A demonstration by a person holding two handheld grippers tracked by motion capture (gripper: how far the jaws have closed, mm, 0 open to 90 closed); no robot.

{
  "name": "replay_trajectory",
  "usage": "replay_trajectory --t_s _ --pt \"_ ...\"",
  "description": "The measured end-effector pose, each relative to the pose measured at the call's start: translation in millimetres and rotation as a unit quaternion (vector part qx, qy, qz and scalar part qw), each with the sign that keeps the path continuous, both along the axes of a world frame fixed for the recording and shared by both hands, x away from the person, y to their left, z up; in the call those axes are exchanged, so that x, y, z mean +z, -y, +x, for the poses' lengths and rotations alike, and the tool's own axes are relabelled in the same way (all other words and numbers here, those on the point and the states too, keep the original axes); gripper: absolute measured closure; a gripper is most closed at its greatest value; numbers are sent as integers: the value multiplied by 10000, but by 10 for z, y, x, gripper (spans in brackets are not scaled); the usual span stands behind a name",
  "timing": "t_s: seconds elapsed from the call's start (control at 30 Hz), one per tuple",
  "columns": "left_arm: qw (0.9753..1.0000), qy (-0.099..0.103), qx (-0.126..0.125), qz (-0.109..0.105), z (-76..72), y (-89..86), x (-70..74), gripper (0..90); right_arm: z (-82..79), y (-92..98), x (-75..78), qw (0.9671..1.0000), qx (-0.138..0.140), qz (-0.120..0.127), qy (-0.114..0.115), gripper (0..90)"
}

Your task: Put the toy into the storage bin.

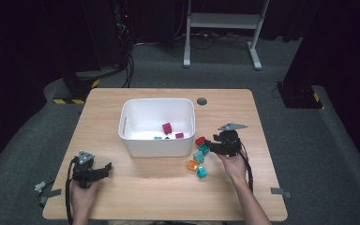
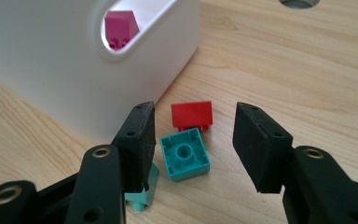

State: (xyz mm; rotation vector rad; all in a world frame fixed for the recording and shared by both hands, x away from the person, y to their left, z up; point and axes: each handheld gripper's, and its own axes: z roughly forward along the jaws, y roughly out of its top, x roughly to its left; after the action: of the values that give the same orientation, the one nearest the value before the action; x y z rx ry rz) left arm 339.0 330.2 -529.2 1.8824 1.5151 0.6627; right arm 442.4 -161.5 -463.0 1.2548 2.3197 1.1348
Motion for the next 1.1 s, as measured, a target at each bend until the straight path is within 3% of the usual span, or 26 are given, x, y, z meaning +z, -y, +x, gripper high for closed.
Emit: replay_trajectory --t_s 0.4,1.1 --pt "10000 0 1 -1 0 0 0 179 49 -78 -238 9996 73 -211 -159 491" --pt "10000 1 1 -1 0 0 0 180 86 -141 -362 9990 92 -314 -291 495"
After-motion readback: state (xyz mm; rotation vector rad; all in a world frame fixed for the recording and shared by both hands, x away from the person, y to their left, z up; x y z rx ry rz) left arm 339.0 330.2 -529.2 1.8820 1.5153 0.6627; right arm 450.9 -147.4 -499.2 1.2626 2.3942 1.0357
